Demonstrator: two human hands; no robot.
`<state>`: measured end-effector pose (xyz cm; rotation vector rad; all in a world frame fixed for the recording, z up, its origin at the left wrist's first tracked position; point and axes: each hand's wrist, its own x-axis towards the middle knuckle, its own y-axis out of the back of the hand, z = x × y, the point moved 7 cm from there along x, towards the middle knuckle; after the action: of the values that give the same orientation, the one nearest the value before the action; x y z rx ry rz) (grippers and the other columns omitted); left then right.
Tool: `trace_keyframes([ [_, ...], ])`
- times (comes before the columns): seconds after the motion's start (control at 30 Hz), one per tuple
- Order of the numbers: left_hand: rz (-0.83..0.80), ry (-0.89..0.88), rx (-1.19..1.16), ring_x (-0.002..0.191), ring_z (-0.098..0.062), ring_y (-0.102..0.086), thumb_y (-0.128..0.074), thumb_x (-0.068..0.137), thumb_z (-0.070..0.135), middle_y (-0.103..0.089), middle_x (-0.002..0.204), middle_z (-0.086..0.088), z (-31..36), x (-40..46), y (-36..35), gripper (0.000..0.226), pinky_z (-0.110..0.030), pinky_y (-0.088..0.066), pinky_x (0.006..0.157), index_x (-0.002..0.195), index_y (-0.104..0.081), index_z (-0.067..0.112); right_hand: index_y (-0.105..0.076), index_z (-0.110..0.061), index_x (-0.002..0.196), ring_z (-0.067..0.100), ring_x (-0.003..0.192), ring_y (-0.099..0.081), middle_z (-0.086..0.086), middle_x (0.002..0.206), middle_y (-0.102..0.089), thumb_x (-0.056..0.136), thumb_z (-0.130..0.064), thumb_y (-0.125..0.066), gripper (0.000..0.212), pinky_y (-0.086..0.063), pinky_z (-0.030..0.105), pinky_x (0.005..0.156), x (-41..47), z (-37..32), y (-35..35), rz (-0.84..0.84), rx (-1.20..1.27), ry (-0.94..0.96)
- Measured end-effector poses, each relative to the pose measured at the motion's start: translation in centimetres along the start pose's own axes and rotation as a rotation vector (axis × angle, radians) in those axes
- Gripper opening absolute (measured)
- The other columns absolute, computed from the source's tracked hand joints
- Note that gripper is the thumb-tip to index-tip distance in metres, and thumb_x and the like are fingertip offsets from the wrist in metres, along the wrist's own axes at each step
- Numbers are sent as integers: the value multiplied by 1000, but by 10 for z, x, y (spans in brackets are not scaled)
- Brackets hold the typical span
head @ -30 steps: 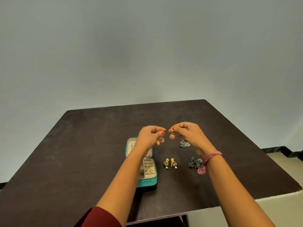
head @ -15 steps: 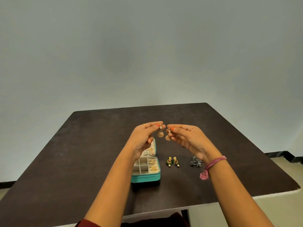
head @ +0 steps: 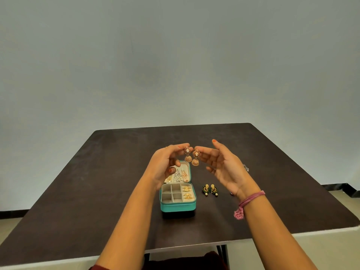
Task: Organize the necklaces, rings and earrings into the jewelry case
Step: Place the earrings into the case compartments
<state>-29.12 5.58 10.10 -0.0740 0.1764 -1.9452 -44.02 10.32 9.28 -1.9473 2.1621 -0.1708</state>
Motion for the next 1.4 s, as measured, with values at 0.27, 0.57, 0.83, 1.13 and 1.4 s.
trace_keyframes([
  [0.27, 27, -80, 81, 81, -11, -60, -44, 96, 22, -73, 104, -3, 1, -11, 20, 31, -18, -47, 58, 106, -72, 15, -72, -8, 108, 11, 98, -64, 6, 107, -71, 94, -45, -42, 50, -43, 29, 82, 3, 20, -17, -14, 271, -6],
  [0.57, 77, -73, 128, 103, -15, -65, -41, 97, 12, -74, 104, 1, -19, -19, 43, 32, -24, -48, 79, 110, -70, 16, -72, -2, 100, 14, 85, -68, 12, 99, -72, 95, -35, -48, 41, -52, 27, 74, 3, 42, -36, 50, 442, -32],
  [0.83, 122, -89, 70, 87, -5, -67, -45, 93, -3, -75, 100, 2, -35, -38, 60, 35, -15, -51, 66, 102, -71, 18, -79, -12, 75, 14, 82, -68, 9, 92, -74, 96, -25, -49, 39, -48, 33, 85, -1, 63, -46, 64, 441, -38],
  [1.13, 185, -10, 226, 81, 3, -64, -51, 93, 0, -73, 97, 17, -66, -60, 71, 36, -15, -46, 52, 106, -70, 27, -77, -12, 93, 9, 85, -66, 8, 100, -73, 89, -15, -57, 21, -48, 24, 74, -16, 87, -47, 56, 314, -72],
  [1.4, 219, -40, 373, 42, -3, -49, -61, 91, 12, -74, 91, 4, -85, -73, 66, 26, -16, -43, 44, 114, -67, 23, -69, -4, 103, 8, 75, -70, 9, 96, -74, 83, -6, -59, 22, -53, 18, 59, -24, 85, -49, 62, 362, -13],
])
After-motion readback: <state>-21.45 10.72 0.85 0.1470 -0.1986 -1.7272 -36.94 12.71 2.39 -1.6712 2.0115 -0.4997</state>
